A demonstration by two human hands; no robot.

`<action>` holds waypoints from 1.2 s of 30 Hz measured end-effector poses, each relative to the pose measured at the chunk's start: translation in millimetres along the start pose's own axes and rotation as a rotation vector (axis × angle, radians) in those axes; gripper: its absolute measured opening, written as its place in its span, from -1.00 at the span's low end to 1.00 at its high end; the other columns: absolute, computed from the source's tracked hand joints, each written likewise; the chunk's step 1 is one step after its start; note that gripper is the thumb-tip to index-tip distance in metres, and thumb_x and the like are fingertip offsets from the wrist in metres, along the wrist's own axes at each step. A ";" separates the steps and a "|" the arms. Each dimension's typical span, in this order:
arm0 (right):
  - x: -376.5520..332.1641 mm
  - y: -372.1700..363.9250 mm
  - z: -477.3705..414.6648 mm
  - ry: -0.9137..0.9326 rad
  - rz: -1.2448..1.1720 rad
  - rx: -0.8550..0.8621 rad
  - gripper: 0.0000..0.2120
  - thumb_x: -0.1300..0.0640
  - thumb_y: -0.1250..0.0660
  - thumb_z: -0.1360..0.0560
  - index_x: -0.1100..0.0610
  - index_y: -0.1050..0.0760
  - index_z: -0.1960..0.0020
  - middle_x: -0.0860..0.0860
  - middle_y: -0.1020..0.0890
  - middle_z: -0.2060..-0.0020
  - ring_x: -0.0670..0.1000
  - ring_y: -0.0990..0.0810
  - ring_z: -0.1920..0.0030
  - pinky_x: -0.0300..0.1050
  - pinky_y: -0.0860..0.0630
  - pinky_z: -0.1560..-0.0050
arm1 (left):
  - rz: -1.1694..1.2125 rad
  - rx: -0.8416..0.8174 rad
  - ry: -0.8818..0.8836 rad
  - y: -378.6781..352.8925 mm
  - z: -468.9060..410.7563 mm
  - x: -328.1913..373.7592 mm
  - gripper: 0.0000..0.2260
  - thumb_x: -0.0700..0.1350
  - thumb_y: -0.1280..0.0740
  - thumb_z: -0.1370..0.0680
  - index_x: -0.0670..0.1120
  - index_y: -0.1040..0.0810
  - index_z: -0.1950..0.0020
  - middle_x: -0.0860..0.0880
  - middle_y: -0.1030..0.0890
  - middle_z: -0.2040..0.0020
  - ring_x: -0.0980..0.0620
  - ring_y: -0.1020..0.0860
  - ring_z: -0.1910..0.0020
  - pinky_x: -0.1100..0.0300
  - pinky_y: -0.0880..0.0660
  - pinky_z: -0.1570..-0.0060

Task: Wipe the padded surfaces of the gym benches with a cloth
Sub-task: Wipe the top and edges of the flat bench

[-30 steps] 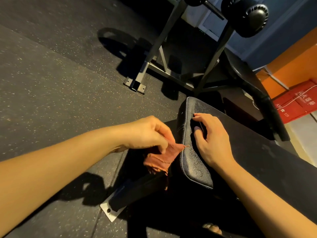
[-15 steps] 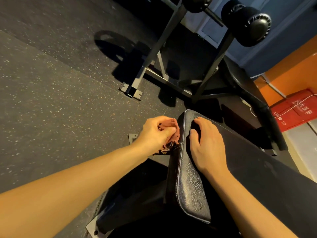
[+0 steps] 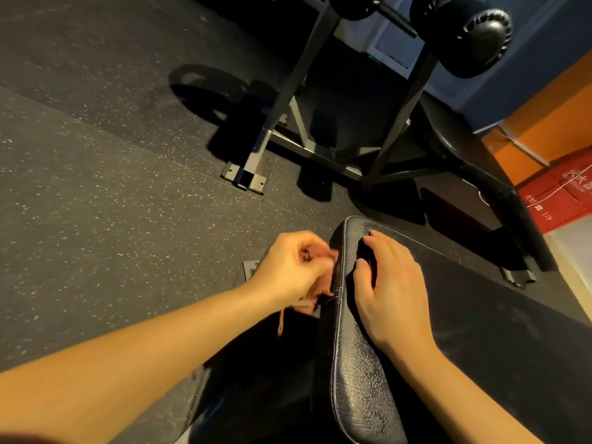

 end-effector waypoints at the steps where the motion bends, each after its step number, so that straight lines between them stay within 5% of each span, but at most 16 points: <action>1: -0.1 0.0 -0.3 -0.005 0.003 0.001 -0.55 -0.02 -0.10 -0.58 0.09 -0.49 -0.39 -0.02 -0.52 -0.40 -0.01 -0.41 -0.42 -0.02 -0.32 -0.38 | 0.004 0.029 0.009 -1.4 -11.9 5.1 -0.87 -0.20 -0.46 -0.55 0.05 -0.69 0.03 0.07 -0.71 0.11 0.14 -0.66 0.17 0.19 -0.56 0.15; 4: -0.1 -0.9 0.0 -0.007 0.007 -0.004 -0.55 -0.03 -0.10 -0.58 0.07 -0.48 -0.39 -0.03 -0.51 -0.41 -0.02 -0.39 -0.44 -0.03 -0.30 -0.39 | 0.004 0.096 0.002 -2.0 -18.0 9.0 -0.88 -0.21 -0.44 -0.57 0.00 -0.68 -0.01 0.04 -0.71 0.12 0.09 -0.66 0.16 0.12 -0.58 0.09; 7: 0.5 -1.3 0.2 -0.006 0.004 0.000 -0.54 -0.05 -0.07 -0.58 0.07 -0.48 -0.39 -0.03 -0.50 -0.41 -0.01 -0.39 -0.43 0.02 -0.34 -0.41 | 0.086 -0.055 0.009 -4.3 20.6 1.1 -0.87 -0.26 -0.41 -0.58 -0.03 -0.66 0.01 -0.09 -0.70 0.25 -0.06 -0.64 0.34 0.13 -0.56 0.29; 10: 0.3 -2.3 -0.3 -0.008 0.007 0.001 -0.52 -0.06 -0.05 -0.57 0.08 -0.48 -0.38 -0.03 -0.51 -0.40 -0.01 -0.40 -0.43 0.04 -0.35 -0.41 | -0.064 -0.057 -0.083 -1.3 18.3 4.7 -0.80 -0.21 -0.44 -0.55 0.12 -0.67 0.05 0.08 -0.71 0.15 0.09 -0.69 0.14 0.09 -0.62 0.05; 15: -0.3 -0.7 -0.7 -0.017 0.010 -0.004 -0.53 -0.04 -0.07 -0.58 0.07 -0.49 -0.39 -0.04 -0.51 -0.41 -0.03 -0.38 -0.44 -0.01 -0.32 -0.41 | -0.108 0.073 -0.063 -0.4 -28.5 13.7 -0.86 -0.12 -0.43 -0.56 0.15 -0.66 0.01 0.13 -0.70 0.09 0.10 -0.68 0.09 -0.06 -0.66 0.01; 17: -0.6 -0.8 -0.1 -0.014 0.014 -0.005 -0.51 -0.06 -0.04 -0.57 0.07 -0.48 -0.39 -0.04 -0.50 -0.41 -0.03 -0.38 -0.44 0.00 -0.32 -0.41 | -0.050 -0.013 -0.054 0.3 -6.6 11.2 -0.84 -0.19 -0.42 -0.57 0.10 -0.66 0.02 0.02 -0.72 0.17 -0.02 -0.70 0.20 -0.07 -0.67 0.13; 21: -1.9 -1.3 0.6 -0.019 0.019 -0.006 -0.49 -0.07 -0.01 -0.56 0.08 -0.48 -0.38 -0.03 -0.50 -0.41 -0.01 -0.40 -0.43 0.02 -0.33 -0.40 | -0.195 -0.160 -0.118 0.8 20.2 14.8 -0.81 -0.22 -0.44 -0.51 0.10 -0.67 0.08 0.10 -0.71 0.16 0.15 -0.67 0.12 0.06 -0.62 -0.05; 26: -1.8 -0.3 0.1 -0.020 0.022 -0.008 -0.55 -0.02 -0.10 -0.58 0.07 -0.48 -0.39 -0.03 -0.51 -0.40 -0.03 -0.39 -0.42 -0.06 -0.29 -0.38 | -0.157 0.010 -0.053 2.8 -28.7 16.4 -0.84 -0.20 -0.42 -0.55 0.09 -0.65 0.06 0.06 -0.70 0.18 0.07 -0.67 0.18 -0.05 -0.64 0.04; 29: -1.6 -0.7 0.8 -0.020 0.017 -0.002 -0.53 -0.04 -0.06 -0.57 0.07 -0.49 -0.38 -0.04 -0.51 -0.40 -0.02 -0.40 -0.42 -0.02 -0.31 -0.39 | -0.017 -0.105 -0.041 -2.8 6.2 3.2 -0.84 -0.29 -0.35 -0.59 -0.04 -0.62 0.03 -0.07 -0.66 0.35 -0.02 -0.63 0.39 0.09 -0.56 0.32; 33: -1.1 -1.8 1.0 -0.024 0.007 0.003 -0.51 -0.06 -0.03 -0.56 0.08 -0.49 -0.37 -0.03 -0.51 -0.40 -0.01 -0.40 -0.42 0.03 -0.35 -0.39 | -0.130 -0.141 -0.086 0.7 21.5 4.1 -0.77 -0.26 -0.42 -0.51 0.10 -0.67 0.10 0.08 -0.71 0.16 0.11 -0.69 0.12 0.02 -0.63 -0.03; 36: -0.5 -1.0 -0.2 -0.026 0.000 0.002 -0.54 -0.04 -0.08 -0.57 0.06 -0.49 -0.38 -0.04 -0.51 -0.40 -0.03 -0.40 -0.42 0.01 -0.33 -0.39 | -0.087 0.007 -0.017 0.6 -14.0 8.0 -0.81 -0.22 -0.40 -0.55 0.09 -0.65 0.09 0.00 -0.69 0.20 -0.01 -0.69 0.30 -0.12 -0.68 0.24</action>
Point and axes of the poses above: each hand's wrist, its own z-axis away from the middle knuckle, its own y-axis out of the back of the hand, x = y × z, the point moved 5 cm from there along -z, towards the middle knuckle
